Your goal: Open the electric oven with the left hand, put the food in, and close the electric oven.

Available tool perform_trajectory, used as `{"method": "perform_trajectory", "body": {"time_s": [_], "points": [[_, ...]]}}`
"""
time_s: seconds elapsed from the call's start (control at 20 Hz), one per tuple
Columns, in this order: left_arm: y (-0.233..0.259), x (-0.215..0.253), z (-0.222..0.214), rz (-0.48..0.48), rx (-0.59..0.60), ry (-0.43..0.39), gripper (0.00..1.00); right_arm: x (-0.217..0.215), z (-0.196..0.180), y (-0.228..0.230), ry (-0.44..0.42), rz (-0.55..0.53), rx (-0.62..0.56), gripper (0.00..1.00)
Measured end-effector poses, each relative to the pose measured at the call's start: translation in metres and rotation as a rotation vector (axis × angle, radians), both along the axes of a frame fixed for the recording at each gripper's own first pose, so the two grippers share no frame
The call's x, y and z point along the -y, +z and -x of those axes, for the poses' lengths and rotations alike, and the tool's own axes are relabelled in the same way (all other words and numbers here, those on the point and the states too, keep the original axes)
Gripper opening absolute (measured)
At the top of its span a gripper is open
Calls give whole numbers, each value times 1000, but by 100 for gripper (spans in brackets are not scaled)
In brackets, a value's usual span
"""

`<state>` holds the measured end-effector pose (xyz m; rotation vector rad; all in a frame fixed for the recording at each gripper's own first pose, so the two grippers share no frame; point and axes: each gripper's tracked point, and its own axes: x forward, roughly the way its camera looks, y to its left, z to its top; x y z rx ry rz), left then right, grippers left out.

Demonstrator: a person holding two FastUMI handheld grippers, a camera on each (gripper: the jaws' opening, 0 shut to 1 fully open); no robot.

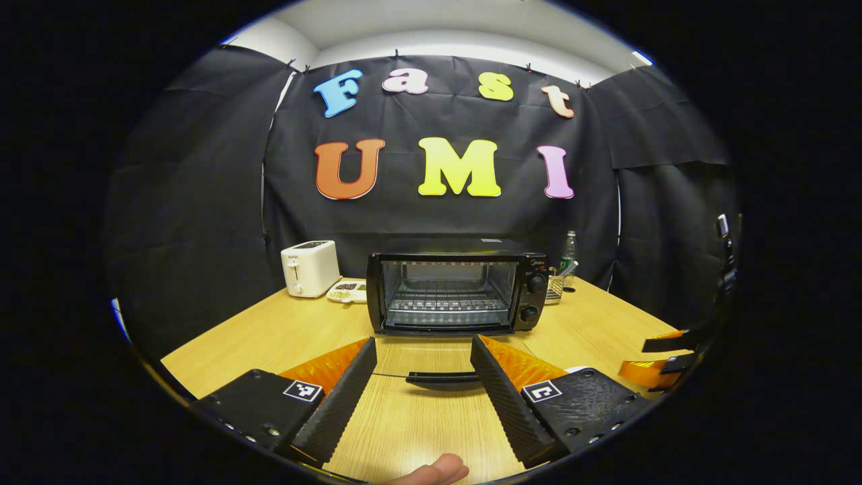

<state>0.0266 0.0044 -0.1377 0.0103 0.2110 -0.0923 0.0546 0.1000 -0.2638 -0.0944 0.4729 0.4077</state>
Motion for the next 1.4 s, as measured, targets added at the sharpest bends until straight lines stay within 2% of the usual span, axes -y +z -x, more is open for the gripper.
{"method": "perform_trajectory", "body": {"time_s": [0.25, 0.4, 0.55, 0.6, 0.75, 0.85, 1.1, 1.4], "points": [[22, -5, 39, 19, 27, -37, 92, -45, 4, -34, 69, 52, -69, 95], [26, -5, 50, 12, 41, -60, 93, -49, -2, -54, 31, 111, -95, 93], [20, -4, 53, 10, 27, -70, 93, -48, -8, -58, -10, 172, -55, 88], [17, -5, 54, 10, 22, -70, 92, -54, -5, -55, -2, 168, -50, 85], [13, -4, 57, 23, 13, -79, 93, -59, 4, -49, -1, 145, -61, 64], [17, -5, 58, 33, 23, -86, 93, -62, 12, -42, 1, 127, -75, 59], [20, -13, 59, 52, 54, -82, 93, -90, 24, 24, 36, 24, 14, 58], [22, -30, 58, 33, 63, -54, 93, -144, -7, 68, 84, -100, 52, 58]]}}
